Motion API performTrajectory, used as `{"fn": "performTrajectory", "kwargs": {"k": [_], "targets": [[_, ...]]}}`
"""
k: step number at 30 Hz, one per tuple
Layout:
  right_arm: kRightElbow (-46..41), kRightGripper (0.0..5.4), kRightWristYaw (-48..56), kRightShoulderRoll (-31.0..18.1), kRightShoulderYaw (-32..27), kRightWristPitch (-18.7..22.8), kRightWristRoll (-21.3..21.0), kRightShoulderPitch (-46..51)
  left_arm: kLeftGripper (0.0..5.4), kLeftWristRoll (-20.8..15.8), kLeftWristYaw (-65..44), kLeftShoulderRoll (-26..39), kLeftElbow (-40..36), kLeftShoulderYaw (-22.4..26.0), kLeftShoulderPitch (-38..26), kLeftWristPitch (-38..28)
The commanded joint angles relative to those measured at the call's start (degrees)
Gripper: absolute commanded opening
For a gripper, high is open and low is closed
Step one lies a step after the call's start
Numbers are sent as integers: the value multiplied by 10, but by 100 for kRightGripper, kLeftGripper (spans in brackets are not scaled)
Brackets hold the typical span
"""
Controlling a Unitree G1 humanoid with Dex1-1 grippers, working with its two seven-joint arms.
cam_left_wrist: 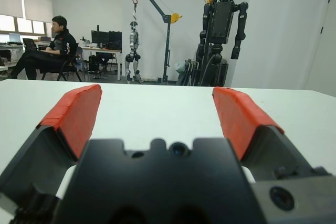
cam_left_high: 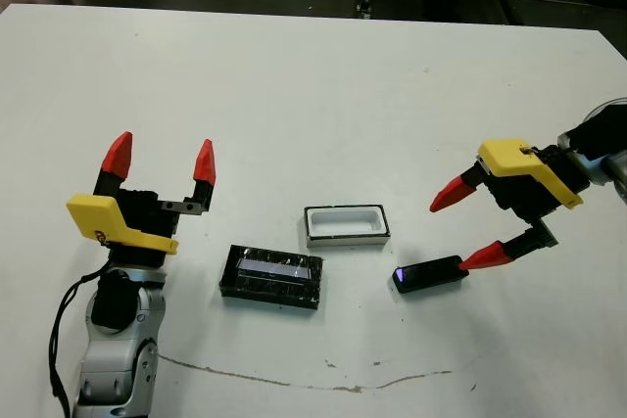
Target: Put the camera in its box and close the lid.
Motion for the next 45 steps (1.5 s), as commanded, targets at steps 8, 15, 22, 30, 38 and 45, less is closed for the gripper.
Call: {"fn": "performTrajectory", "kwargs": {"k": [8,15,22,30,38,45], "targets": [[-29,536,3,-6,-12,-38,-17,35,540,7,1,1,5,1,4,-2],[-34,536,3,-4,-18,-41,-14,62,540,0,0,0,4,2,6,2],[-69,536,3,-2,-34,-27,-46,96,540,-1,-3,1,6,3,8,-4],[-62,477,3,10,-42,-31,-61,117,540,2,-2,0,6,1,8,-4],[-30,391,3,31,-35,-70,-94,118,540,-2,-1,-3,-1,-2,12,3],[-4,312,2,50,-43,-85,-111,121,540,0,0,-4,-1,-4,13,1]]}}
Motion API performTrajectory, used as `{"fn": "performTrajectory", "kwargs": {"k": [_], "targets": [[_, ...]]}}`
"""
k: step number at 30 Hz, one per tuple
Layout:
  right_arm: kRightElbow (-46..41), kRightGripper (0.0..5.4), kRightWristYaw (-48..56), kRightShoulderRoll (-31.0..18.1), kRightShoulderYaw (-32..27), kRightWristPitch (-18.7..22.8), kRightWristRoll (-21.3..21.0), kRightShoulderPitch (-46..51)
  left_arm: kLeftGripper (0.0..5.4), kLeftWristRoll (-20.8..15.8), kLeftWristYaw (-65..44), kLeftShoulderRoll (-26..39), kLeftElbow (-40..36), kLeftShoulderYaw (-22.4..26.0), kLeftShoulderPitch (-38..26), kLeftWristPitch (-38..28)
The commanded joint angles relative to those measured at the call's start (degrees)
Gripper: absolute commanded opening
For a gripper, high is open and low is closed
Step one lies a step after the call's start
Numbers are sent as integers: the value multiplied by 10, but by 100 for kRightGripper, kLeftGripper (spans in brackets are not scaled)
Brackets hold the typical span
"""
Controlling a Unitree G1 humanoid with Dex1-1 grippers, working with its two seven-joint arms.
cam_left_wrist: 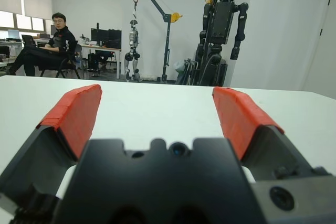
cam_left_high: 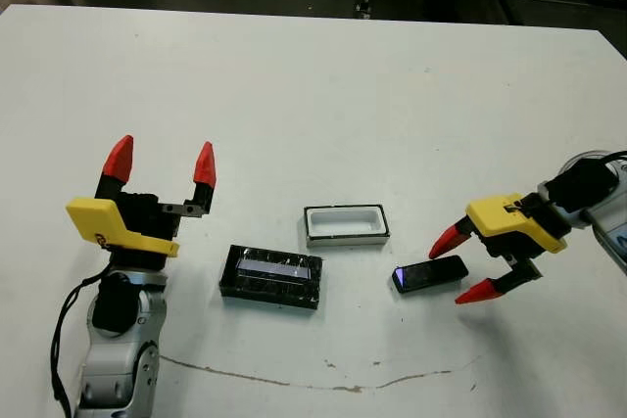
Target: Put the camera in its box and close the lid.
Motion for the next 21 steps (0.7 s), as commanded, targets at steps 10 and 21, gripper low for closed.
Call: {"fn": "performTrajectory", "kwargs": {"k": [10,21], "targets": [[13,174,3,18,-3,-3,-39,6,540,2,0,0,1,-2,6,0],[-31,168,-54,11,-41,13,-69,42,540,-2,2,-2,-2,-2,5,4]]}}
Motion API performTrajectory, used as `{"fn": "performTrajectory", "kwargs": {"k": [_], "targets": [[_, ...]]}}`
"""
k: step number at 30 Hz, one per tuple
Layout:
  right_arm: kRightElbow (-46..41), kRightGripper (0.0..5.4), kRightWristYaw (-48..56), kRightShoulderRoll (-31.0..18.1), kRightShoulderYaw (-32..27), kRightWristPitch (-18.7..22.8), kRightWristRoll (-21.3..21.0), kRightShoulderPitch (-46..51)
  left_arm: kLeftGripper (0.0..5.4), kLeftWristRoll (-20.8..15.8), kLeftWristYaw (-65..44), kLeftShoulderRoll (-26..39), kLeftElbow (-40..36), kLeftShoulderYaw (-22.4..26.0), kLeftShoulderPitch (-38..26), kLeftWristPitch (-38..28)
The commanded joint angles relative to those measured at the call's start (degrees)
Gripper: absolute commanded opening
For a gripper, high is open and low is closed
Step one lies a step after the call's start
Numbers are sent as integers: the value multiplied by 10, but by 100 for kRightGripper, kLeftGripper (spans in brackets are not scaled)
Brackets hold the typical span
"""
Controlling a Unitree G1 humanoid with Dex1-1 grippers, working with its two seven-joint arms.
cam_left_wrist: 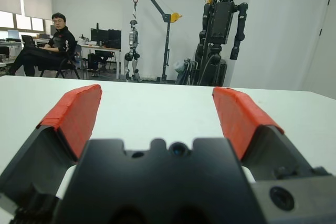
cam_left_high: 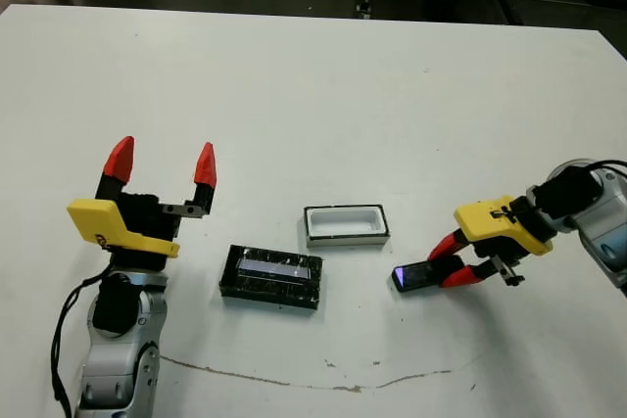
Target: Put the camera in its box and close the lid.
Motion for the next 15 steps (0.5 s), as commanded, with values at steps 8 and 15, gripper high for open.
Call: {"fn": "performTrajectory", "kwargs": {"k": [8,15], "targets": [[22,168,-11,11,-84,124,76,-8,540,0,1,-1,1,-1,3,2],[41,168,15,31,-112,254,139,-105,540,4,5,-1,-1,-2,5,5]]}}
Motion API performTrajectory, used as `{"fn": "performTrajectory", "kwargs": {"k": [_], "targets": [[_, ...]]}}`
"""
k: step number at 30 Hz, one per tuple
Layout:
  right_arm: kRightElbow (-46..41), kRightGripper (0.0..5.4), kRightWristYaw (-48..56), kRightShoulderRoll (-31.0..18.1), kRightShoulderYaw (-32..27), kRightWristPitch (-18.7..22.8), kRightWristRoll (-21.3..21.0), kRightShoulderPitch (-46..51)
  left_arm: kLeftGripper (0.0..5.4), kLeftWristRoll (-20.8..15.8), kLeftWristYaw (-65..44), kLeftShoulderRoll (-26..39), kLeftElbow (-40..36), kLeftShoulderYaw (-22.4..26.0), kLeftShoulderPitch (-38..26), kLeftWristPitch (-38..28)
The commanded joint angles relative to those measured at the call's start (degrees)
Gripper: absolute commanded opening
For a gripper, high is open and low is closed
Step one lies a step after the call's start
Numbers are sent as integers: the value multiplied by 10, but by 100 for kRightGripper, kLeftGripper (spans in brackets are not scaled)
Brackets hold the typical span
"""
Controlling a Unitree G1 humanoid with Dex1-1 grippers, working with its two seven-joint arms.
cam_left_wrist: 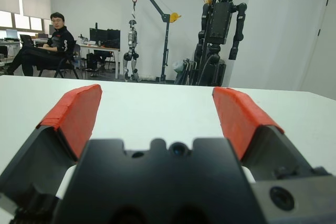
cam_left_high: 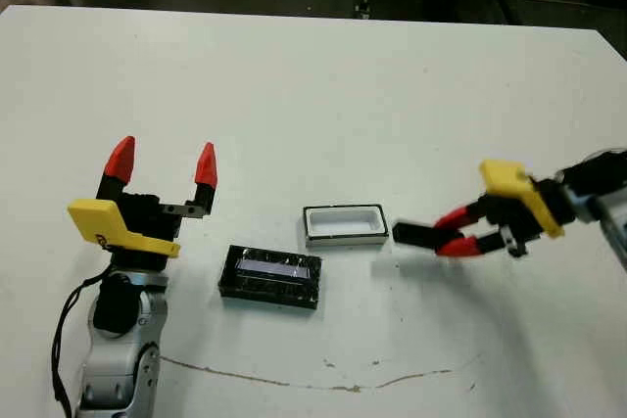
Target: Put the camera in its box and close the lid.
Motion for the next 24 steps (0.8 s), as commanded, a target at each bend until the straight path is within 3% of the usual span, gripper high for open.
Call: {"fn": "performTrajectory", "kwargs": {"k": [1,3,7,10,14,19,24], "targets": [[-7,168,18,0,5,54,9,-69,540,6,5,0,0,0,5,5],[-12,168,23,2,14,62,4,-93,540,6,6,0,-3,-1,6,7],[12,168,29,24,31,39,-8,-131,540,5,9,-1,-10,-4,7,15],[-2,168,7,29,54,45,-42,-154,540,4,9,0,-9,-3,5,14],[18,168,5,59,79,-10,-77,-181,540,1,4,1,-7,-3,5,12],[65,168,21,95,120,-40,-117,-223,540,3,9,1,-11,-3,5,17],[81,168,24,125,151,-44,-156,-251,540,1,7,0,-8,-3,4,14]]}}
